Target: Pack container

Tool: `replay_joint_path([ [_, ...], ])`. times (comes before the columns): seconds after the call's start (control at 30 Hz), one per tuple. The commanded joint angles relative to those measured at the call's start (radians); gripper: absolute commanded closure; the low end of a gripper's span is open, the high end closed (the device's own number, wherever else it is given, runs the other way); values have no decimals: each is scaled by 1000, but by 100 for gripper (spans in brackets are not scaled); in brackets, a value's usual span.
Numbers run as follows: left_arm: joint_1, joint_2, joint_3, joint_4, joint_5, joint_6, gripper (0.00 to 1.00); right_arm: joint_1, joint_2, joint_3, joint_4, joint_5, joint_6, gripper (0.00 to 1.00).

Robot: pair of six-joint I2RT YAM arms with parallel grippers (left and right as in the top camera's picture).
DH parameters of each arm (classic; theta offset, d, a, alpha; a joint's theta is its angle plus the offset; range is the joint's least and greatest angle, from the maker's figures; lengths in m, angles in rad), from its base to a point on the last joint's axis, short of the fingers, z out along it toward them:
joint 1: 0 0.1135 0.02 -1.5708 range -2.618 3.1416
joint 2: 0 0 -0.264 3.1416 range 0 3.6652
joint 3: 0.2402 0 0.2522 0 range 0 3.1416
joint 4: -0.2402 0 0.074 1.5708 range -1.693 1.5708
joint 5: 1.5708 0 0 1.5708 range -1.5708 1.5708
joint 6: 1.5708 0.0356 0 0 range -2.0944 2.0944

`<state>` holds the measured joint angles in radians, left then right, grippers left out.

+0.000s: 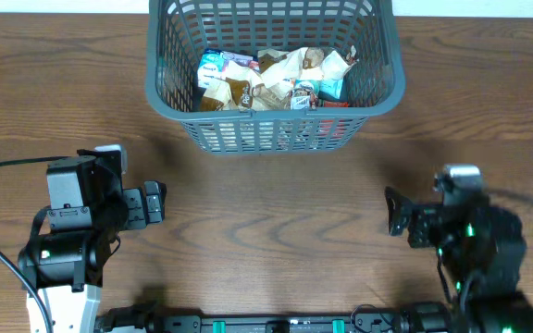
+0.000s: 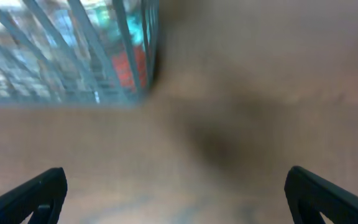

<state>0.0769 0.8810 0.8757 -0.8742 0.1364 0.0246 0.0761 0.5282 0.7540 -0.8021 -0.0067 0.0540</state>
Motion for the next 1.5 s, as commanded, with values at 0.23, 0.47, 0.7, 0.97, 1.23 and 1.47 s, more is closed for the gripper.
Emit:
replay_joint_path([
  [0.23,5,2,-2,0,10,-11,1,-17,-343,-444,370,-5,-9,1],
  [0.47,5,2,-2,0,9,-11,1,-17,-402,-607,591,45,-55,1],
  [0.7,5,2,-2,1,10,-12,1,-18,-515,-734,779,162,-55,1],
  [0.97,5,2,-2,0,10,-11,1,-20,-523,-748,737,119,-55,1],
  [1.23,5,2,-2,0,10,-11,1,-17,-523,-748,727,-18,-48,1],
  [1.47,5,2,-2,0,10,-12,1,-17,-523,-748,727,-8,-48,1],
])
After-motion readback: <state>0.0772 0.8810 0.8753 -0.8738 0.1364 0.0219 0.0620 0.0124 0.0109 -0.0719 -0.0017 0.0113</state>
